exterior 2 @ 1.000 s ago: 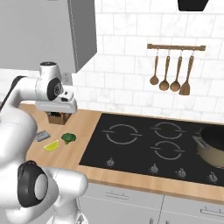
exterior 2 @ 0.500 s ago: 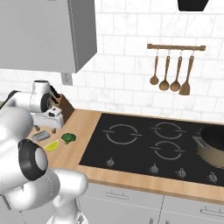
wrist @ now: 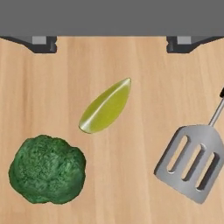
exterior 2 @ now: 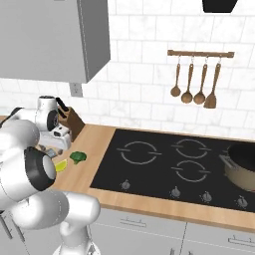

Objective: Put the broccoli and lemon wedge in the pot. Retrieve the spatula and lightly stir the vegetables in the pot.

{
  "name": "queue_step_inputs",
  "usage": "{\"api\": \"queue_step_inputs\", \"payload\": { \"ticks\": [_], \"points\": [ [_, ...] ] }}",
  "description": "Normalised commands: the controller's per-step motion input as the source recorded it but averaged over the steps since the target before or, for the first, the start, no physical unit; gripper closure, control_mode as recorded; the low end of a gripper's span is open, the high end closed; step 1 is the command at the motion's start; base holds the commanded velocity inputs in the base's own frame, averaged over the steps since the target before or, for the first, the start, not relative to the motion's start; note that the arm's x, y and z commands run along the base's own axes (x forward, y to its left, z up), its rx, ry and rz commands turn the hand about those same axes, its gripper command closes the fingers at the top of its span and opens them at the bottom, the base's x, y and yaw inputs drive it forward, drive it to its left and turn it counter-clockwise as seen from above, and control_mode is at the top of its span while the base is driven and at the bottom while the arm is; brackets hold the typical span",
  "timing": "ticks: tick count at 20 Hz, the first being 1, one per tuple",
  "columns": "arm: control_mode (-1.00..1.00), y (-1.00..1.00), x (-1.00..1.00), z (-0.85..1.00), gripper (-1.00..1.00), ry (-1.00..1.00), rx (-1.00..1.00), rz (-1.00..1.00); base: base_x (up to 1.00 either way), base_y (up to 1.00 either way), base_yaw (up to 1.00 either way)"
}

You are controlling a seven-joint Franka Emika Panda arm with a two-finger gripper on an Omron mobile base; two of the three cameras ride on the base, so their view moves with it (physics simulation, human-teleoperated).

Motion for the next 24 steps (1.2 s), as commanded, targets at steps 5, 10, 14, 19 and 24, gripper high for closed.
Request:
{"api": "queue_step_inputs", "payload": {
  "ticks": [5,10,14,19,24],
  "points": [
    [-1.00,0.00,0.06,-0.46,-1.00,0.00,-0.04,-0.05,0.00,0.00,0.00],
    [-1.00,0.00,0.05,-0.40,-1.00,0.00,-0.02,-0.06,0.00,0.00,0.00],
    [-1.00,0.00,0.07,-0.36,-1.00,0.00,0.00,-0.05,0.00,0.00,0.00],
    [-1.00,0.00,0.09,-0.30,-1.00,0.00,0.00,-0.06,0.00,0.00,0.00],
    [-1.00,0.00,0.01,-0.25,-1.00,0.00,0.00,-0.04,0.00,0.00,0.00]
  ]
}}
